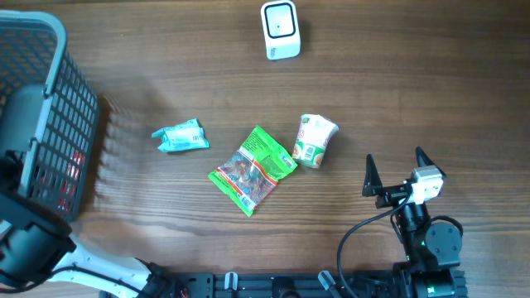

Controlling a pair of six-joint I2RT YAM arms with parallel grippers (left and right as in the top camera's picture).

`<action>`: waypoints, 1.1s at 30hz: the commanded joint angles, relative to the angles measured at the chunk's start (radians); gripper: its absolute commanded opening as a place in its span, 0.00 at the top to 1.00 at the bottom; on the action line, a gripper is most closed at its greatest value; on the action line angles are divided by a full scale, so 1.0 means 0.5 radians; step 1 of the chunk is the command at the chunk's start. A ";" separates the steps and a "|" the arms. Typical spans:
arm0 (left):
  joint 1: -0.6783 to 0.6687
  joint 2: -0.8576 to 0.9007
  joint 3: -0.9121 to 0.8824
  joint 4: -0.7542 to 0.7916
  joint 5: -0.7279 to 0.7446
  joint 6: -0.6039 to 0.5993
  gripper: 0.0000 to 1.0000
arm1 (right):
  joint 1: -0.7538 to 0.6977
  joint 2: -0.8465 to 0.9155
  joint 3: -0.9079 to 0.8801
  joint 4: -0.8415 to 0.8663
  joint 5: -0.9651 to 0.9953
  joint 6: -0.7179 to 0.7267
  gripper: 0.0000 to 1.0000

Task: Scan the item barcode
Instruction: 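Grasp the small red packet in the basket with the left gripper, place it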

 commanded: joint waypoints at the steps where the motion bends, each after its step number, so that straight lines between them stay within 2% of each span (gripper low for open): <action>1: -0.002 -0.164 0.331 -0.198 0.166 0.047 0.63 | -0.005 -0.012 -0.002 0.005 0.011 0.024 0.00; 4: -0.002 -0.413 0.539 -0.340 0.420 0.051 0.61 | -0.005 -0.012 -0.002 0.005 0.011 0.024 0.00; 6: -0.004 -0.695 0.599 -0.377 0.786 0.108 0.61 | -0.005 -0.012 -0.002 0.005 0.011 0.024 0.00; 8: -0.045 -0.961 0.599 -0.465 0.975 0.163 0.62 | -0.005 -0.012 -0.002 0.005 0.011 0.023 0.00; 11: -0.255 -1.254 0.599 -0.632 0.970 0.253 0.61 | -0.005 -0.012 -0.002 0.005 0.011 0.024 0.00; 13: -0.603 -1.415 0.599 -0.798 0.821 0.259 0.59 | -0.005 -0.012 -0.002 0.005 0.011 0.024 0.00; 16: -1.054 -1.430 0.567 -1.042 0.536 0.259 0.56 | -0.005 -0.012 -0.002 0.005 0.011 0.023 0.00; 18: -1.386 -1.426 0.421 -1.108 0.426 0.249 0.56 | -0.005 -0.012 -0.002 0.005 0.011 0.024 0.00; 20: -1.672 -1.425 0.169 -1.053 0.407 0.194 0.56 | -0.005 -0.012 -0.002 0.005 0.011 0.024 0.00; 22: -1.852 -1.425 -0.130 -0.849 0.346 0.088 0.55 | -0.005 -0.012 -0.002 0.005 0.011 0.024 0.00; 26: -1.972 -1.364 -0.603 -0.385 0.336 0.016 0.55 | -0.005 -0.012 -0.002 0.005 0.011 0.024 0.00; 27: -1.981 -1.322 -0.683 -0.298 0.336 0.016 0.49 | -0.005 -0.012 -0.002 0.005 0.011 0.024 0.00; 28: -1.984 -1.289 -0.713 -0.272 0.336 0.016 0.34 | -0.005 -0.012 -0.002 0.005 0.011 0.024 0.00; 29: -1.984 -1.243 -0.723 -0.263 0.337 0.016 0.00 | -0.005 -0.012 -0.002 0.005 0.011 0.024 0.00; 33: -1.978 -1.205 -0.574 -0.256 0.343 0.016 0.00 | -0.005 -0.012 -0.002 0.004 0.011 0.024 0.00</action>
